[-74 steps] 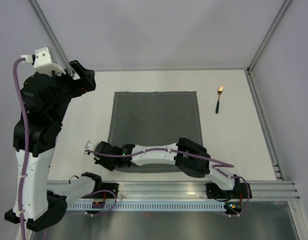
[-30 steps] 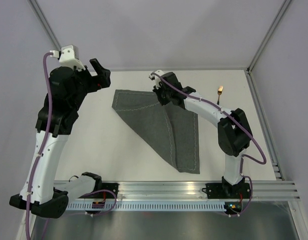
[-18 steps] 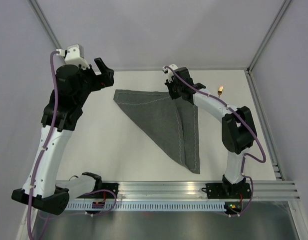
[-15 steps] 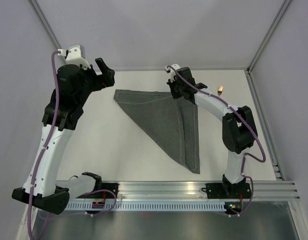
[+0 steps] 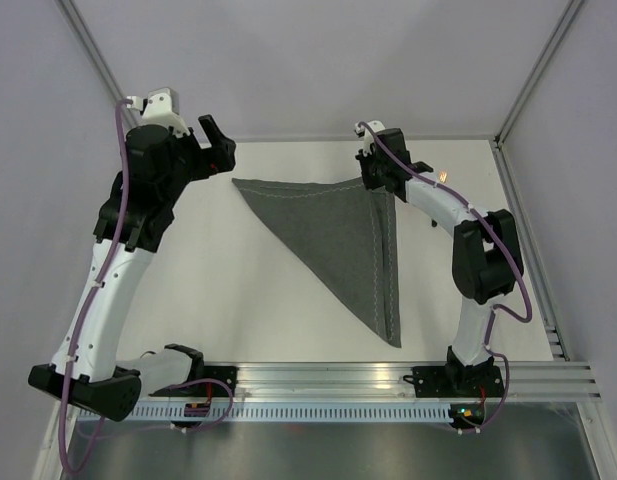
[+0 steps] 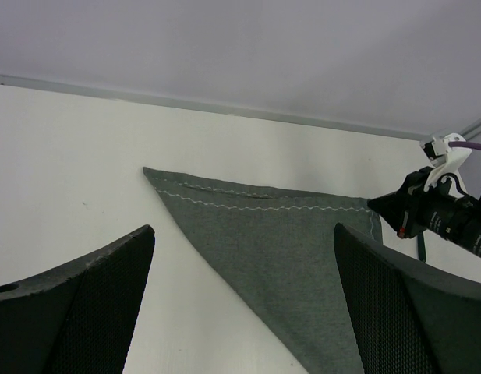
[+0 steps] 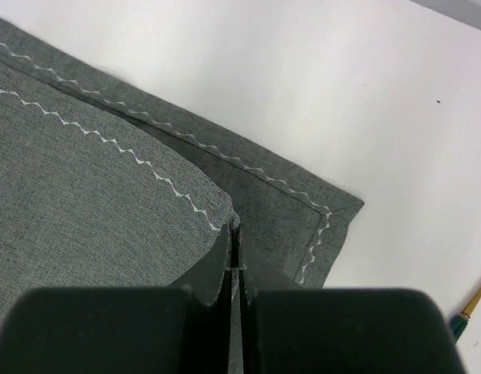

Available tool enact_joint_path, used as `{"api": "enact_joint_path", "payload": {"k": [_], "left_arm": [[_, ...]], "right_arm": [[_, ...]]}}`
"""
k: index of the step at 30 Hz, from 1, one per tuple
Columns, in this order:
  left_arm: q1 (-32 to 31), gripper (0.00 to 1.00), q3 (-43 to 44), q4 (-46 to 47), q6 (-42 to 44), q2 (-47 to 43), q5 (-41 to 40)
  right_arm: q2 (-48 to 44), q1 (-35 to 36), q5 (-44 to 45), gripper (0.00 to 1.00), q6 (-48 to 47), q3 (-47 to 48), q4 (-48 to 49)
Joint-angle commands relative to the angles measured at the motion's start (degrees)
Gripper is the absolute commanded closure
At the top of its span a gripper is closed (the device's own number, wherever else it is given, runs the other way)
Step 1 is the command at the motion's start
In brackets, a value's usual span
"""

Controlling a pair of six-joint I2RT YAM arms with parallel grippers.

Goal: Fold the napkin, place the utensils inside, and roll it up
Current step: Fold the napkin

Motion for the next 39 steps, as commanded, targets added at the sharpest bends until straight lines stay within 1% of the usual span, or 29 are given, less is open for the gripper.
{"api": "enact_joint_path", "payload": {"k": [1,14,24,39], "left_arm": [[0.16,0.0,-0.1,2.23,-2.07,0.52,1.22],[0.16,0.0,-0.45,2.41,-2.42,1.14,1.57],[0.16,0.0,-0.89,2.41,-2.42,1.31,1.39],[0.16,0.0,-1.06,2.5,-1.8,1.58,0.95]], "right_arm": [[-1.51,-1.5,0.54,1.0,0.04,-0.01,2.48],[1.3,-4.93,0.72,1.0,-0.58,-0.45,3.45],[4.2,-5.81,1.33,1.0,-1.28,-0.45,4.24],[5.43,-6.17,2.56,0.99,-1.63,2.19,3.45]]}}
